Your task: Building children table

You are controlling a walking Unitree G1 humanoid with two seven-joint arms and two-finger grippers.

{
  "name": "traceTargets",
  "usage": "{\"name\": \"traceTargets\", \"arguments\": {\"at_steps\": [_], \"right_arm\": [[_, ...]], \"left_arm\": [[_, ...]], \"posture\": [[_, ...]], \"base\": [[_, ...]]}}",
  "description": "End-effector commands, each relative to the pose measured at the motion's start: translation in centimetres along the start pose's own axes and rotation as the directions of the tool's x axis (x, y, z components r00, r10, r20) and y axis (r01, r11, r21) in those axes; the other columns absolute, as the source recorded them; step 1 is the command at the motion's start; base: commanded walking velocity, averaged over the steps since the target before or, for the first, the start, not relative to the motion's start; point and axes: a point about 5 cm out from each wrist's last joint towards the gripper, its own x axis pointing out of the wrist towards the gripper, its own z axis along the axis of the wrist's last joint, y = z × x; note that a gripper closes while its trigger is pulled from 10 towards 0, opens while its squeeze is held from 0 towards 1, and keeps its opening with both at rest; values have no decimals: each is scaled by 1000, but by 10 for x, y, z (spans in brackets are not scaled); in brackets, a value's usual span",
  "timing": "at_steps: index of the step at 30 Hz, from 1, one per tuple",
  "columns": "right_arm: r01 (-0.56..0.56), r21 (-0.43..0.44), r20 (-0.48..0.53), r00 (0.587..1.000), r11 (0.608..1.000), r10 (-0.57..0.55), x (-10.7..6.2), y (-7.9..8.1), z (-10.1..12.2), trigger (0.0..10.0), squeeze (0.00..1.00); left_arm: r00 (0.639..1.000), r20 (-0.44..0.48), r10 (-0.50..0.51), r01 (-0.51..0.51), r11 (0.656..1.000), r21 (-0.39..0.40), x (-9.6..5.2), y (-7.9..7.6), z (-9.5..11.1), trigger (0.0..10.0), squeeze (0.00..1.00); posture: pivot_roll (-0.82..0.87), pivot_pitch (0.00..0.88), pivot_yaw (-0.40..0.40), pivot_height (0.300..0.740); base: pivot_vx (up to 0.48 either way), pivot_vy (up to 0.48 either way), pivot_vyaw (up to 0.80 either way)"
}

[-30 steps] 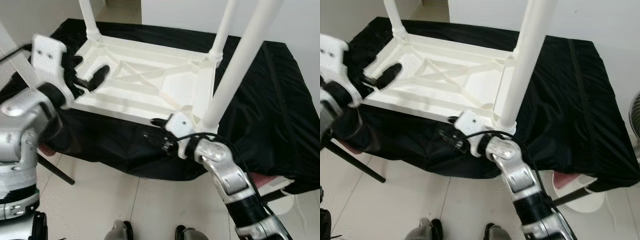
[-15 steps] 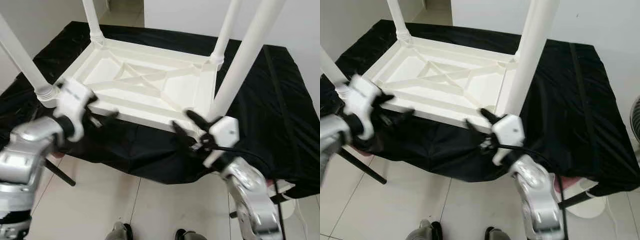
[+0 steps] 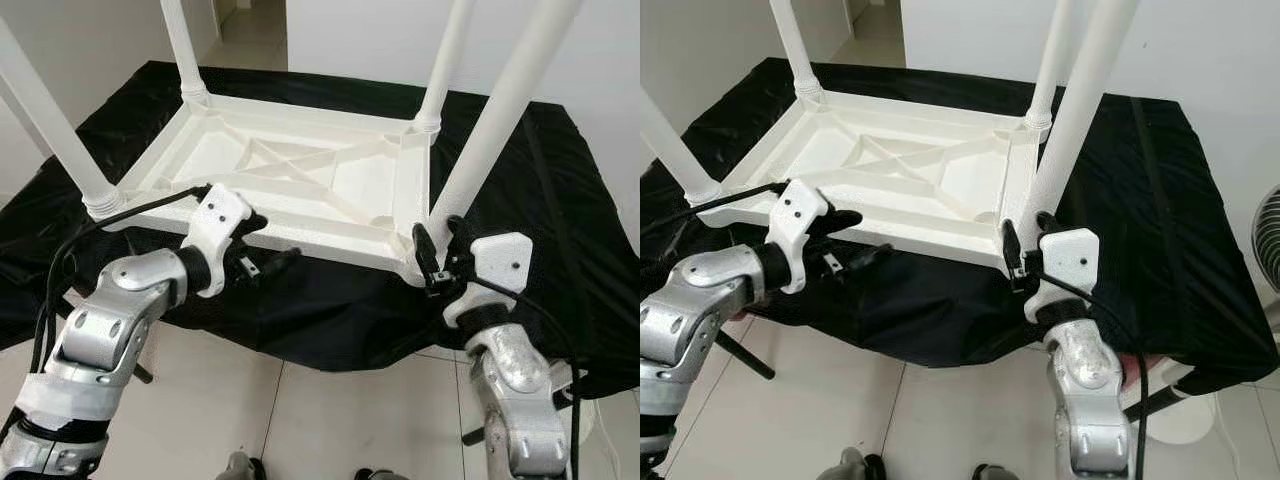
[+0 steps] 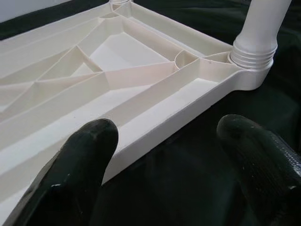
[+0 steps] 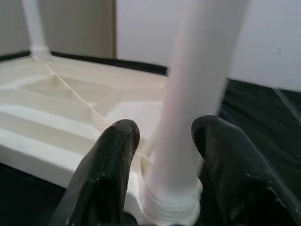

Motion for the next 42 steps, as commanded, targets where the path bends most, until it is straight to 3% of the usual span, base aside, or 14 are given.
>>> {"name": "traceTargets", "arguments": {"at_steps": [1,10,14,16,20,25,27,28,31,32,34,36,38,42], "right_arm": [[52,-18,-7,999,998,-53,-4,-4,-2,10000,0],[137,-51,-38,990,989,-139,-11,-10,-12,10000,0],[172,-70,-11,985,983,-173,17,-8,-12,10000,0],[179,-74,-9,984,981,-180,23,-8,-12,10000,0],[203,-77,-15,979,976,-205,38,-7,-14,10000,0],[181,-74,-33,982,981,-184,45,-3,-18,10000,0],[162,-64,-33,986,985,-164,51,0,-19,10000,0],[143,-54,-23,989,988,-145,58,2,-18,10000,0],[143,-54,-23,989,988,-145,58,2,-18,10000,0],[139,-53,-17,990,989,-140,60,2,-17,10000,0],[139,-53,-17,990,989,-140,60,2,-17,10000,0],[121,-49,-17,992,991,-122,61,3,-18,10000,0],[84,-47,-19,996,995,-85,62,10,-21,10000,0],[62,-41,-11,998,997,-63,65,16,-21,10000,0]], "left_arm": [[998,-22,-56,57,998,40,1,-1,-1,10000,0],[990,82,-111,111,994,11,7,4,18,10000,0],[936,148,-319,317,948,35,22,-29,33,10000,0],[923,155,-352,351,936,38,25,-36,35,10000,0],[925,142,-352,348,936,49,33,-48,33,10000,0],[936,158,-316,313,949,42,32,-45,34,10000,0],[955,178,-239,237,971,30,26,-34,35,10000,0],[981,185,-57,59,998,-7,4,-5,33,10000,0],[981,185,-57,59,998,-7,4,-5,33,10000,0],[984,176,27,-23,999,-24,-8,8,31,10000,0],[984,176,27,-23,999,-24,-8,8,31,10000,0],[983,73,166,-163,986,-42,-43,25,6,10000,0],[984,-21,178,-179,980,-88,-66,16,-21,10000,0],[991,-51,123,-128,985,-117,-70,2,-33,10000,0]], "posture": [[-80,98,45,740],[-90,89,55,740],[-90,88,51,740],[-90,88,51,740],[-78,84,49,740],[-78,85,54,740],[-80,85,58,740],[-76,85,50,740],[-76,85,50,740],[-76,85,50,740],[-76,85,50,740],[-64,85,49,740],[-61,83,51,740],[-61,82,53,740]], "base": [[0,0,0],[0,0,0],[0,0,0],[0,0,0],[0,0,0],[0,0,0],[0,0,0],[0,0,0],[0,0,0],[0,0,0],[0,0,0],[0,0,0],[0,0,0],[0,0,0]]}}
